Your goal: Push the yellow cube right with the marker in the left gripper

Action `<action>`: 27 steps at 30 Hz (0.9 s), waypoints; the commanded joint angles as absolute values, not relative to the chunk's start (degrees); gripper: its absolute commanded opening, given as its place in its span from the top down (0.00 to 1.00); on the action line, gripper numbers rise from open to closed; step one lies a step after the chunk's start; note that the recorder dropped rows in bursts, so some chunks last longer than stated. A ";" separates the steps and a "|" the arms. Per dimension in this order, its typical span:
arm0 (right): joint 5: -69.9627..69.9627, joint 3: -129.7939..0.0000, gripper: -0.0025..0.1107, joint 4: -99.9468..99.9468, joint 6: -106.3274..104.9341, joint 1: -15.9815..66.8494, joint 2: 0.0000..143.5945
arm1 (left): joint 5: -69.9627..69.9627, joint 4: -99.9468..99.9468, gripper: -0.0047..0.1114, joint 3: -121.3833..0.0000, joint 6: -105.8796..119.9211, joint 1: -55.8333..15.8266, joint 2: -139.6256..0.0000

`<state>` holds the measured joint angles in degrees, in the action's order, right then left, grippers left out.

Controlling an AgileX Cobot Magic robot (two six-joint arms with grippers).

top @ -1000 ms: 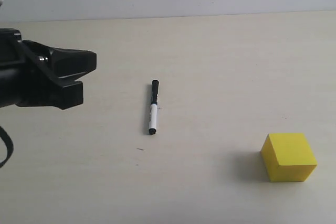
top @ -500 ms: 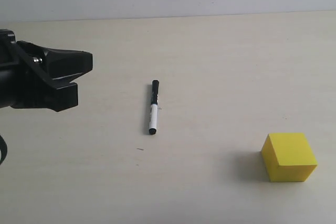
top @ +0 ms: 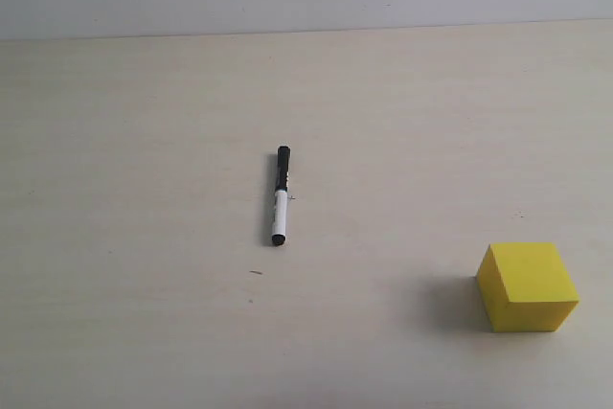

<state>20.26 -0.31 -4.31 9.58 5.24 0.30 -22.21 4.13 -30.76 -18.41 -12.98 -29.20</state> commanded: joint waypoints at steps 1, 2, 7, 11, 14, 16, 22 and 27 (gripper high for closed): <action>19.79 0.00 0.98 -4.34 9.32 4.96 0.00 | -24.80 4.37 0.96 -30.67 -17.78 -6.66 -19.26; 19.79 0.00 0.98 -4.34 9.32 4.96 0.00 | -25.12 4.37 0.96 -30.67 -17.78 -5.56 -16.80; 19.79 0.00 0.98 -4.34 9.32 4.96 0.00 | -27.77 4.51 0.96 -30.67 -15.39 -4.55 -8.87; 19.68 0.00 0.98 -4.34 9.32 4.96 0.00 | -29.20 5.65 0.96 -30.67 -13.65 -4.55 -5.18; 19.68 0.00 0.98 -4.34 9.32 4.96 0.00 | -29.85 5.78 0.96 -30.67 -13.65 -4.55 -4.62; 19.68 0.00 0.98 -4.34 9.32 4.96 0.00 | -30.56 6.28 0.96 -30.41 -13.65 -4.55 -4.62; 19.68 0.00 0.98 -4.34 9.32 4.96 0.00 | -29.18 8.03 0.96 -24.81 -13.65 -4.55 -4.62; 19.68 0.00 0.98 -4.34 9.32 4.96 0.00 | -15.75 8.22 0.96 -15.25 -13.65 -4.55 -4.30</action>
<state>20.26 -0.31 -4.31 9.58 5.24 0.30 -23.32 7.80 -19.63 -13.81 -4.66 -4.71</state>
